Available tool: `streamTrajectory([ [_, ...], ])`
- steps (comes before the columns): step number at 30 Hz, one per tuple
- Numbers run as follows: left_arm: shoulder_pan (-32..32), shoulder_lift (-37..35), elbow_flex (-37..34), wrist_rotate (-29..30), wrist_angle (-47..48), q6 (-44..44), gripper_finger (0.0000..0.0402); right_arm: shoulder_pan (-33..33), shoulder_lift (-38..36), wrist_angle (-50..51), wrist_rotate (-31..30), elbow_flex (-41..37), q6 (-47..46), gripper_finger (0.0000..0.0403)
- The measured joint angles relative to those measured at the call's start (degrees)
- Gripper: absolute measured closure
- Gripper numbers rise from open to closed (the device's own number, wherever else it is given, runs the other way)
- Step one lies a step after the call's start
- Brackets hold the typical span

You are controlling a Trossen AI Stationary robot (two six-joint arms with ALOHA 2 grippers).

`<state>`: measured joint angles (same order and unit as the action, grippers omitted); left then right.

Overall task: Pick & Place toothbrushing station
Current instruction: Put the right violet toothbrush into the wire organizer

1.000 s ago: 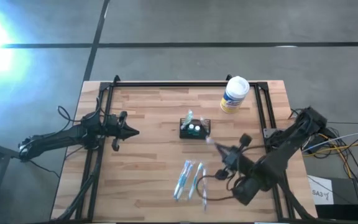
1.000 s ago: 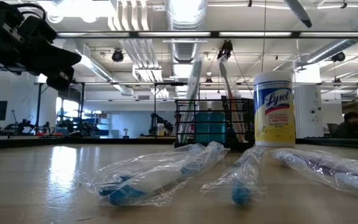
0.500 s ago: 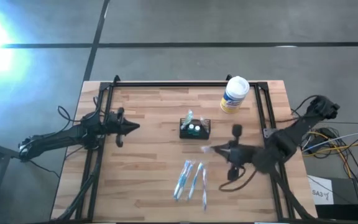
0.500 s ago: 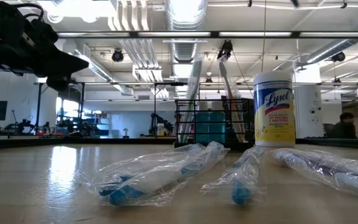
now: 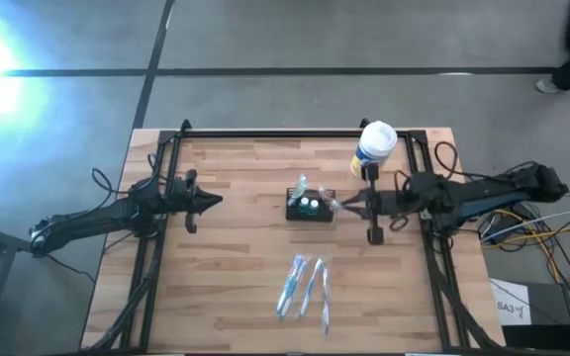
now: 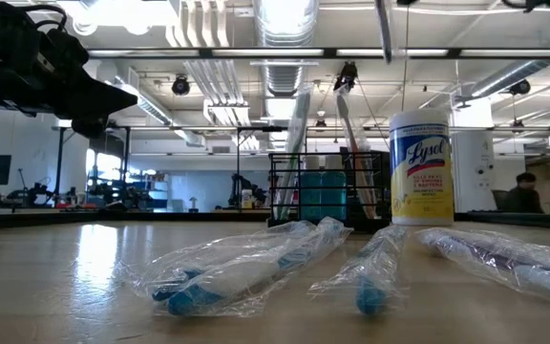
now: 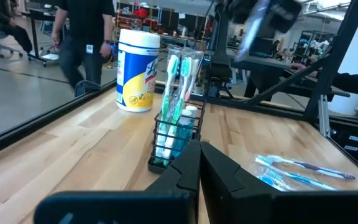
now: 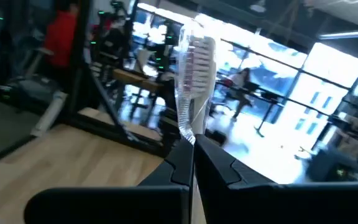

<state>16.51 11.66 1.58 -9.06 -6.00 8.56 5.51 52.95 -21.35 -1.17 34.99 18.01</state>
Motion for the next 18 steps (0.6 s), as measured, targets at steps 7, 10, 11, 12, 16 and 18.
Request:
streamTrajectory([
  [7, 0.0, 0.0, 0.0, 0.0, 0.2, 0.0, 0.0392, -6.5, 1.3, -18.0, 5.0, -11.5, 1.9, 0.0395],
  [10, 0.0, 0.0, 0.0, 0.0, 0.4, 0.1, 0.0392, -7.6, 3.9, -27.8, 4.6, -15.7, 2.6, 0.0395],
  [11, 0.0, 0.0, 0.0, 0.0, 0.5, 0.1, 0.0392, -7.8, 4.9, -31.3, 4.5, -16.6, 2.5, 0.0395],
  [12, 0.0, 0.0, 0.0, 0.0, 0.5, 0.1, 0.0392, -7.9, 5.9, -34.0, 4.4, -17.4, 2.3, 0.0395],
  [16, 0.0, 0.0, 0.0, 0.0, 0.5, 0.0, 0.0392, -8.0, 10.4, -39.2, -1.0, -19.7, 2.1, 0.0395],
  [18, 0.0, 0.0, 0.0, 0.0, 0.5, 0.1, 0.0392, -8.0, 12.4, -42.3, -1.6, -20.3, 1.7, 0.0395],
])
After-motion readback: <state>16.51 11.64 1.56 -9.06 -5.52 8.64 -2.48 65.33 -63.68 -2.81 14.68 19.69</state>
